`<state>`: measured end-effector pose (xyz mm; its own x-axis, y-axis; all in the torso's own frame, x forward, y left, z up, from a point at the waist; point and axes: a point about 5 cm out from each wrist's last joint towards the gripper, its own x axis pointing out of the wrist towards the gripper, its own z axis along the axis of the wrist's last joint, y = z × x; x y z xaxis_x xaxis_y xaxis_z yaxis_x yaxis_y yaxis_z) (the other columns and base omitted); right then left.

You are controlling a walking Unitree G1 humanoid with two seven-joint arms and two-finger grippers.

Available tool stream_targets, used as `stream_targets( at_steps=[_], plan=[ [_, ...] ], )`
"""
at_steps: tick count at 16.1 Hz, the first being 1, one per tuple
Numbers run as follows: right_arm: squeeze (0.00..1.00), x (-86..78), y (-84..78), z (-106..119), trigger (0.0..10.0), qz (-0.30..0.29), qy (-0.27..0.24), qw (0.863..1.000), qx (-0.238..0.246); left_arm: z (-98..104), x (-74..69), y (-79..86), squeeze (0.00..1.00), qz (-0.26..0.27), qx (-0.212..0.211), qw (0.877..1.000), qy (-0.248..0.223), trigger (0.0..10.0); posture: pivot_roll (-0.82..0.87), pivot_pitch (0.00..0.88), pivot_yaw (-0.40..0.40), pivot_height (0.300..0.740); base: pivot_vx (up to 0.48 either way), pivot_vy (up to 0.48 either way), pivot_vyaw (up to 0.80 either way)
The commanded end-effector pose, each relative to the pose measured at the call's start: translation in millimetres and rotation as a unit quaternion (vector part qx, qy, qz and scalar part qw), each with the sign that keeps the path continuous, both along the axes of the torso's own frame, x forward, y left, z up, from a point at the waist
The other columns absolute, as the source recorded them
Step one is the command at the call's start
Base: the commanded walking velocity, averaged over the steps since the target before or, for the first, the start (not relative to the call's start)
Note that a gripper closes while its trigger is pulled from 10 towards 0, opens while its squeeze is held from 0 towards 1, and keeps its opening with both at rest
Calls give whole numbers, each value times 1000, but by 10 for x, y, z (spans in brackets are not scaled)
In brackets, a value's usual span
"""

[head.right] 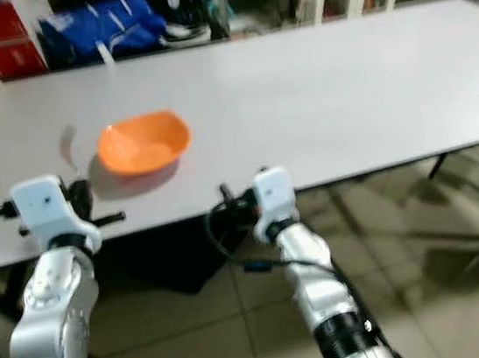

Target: Setting the table

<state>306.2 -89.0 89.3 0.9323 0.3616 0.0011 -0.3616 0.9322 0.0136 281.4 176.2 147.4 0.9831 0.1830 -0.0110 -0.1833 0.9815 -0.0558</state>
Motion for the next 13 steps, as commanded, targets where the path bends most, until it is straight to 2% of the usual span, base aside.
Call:
stream_targets(
  at_steps=[1,5,7,10,13],
  plan=[
    [0,14,116,68,10000,15,-10,1000,7,32,-8,91,122,18,7,1000,-5,0,-26,0,55,740,300,-371,0],
    [0,16,135,62,10000,17,-10,1000,7,40,1,111,114,19,3,1000,-8,0,-22,0,57,740,307,-365,0],
    [0,17,139,61,10000,18,-9,1000,7,54,3,128,86,23,-16,999,-15,0,-23,0,57,740,208,0,0],
    [0,10,145,53,10000,19,-8,1000,7,125,40,141,86,20,-14,999,-22,0,-23,0,59,740,0,0,0],
    [0,1,135,37,10000,19,-6,1000,5,250,210,215,63,9,-13,1000,-25,0,-29,0,61,740,0,0,0]
  ],
)
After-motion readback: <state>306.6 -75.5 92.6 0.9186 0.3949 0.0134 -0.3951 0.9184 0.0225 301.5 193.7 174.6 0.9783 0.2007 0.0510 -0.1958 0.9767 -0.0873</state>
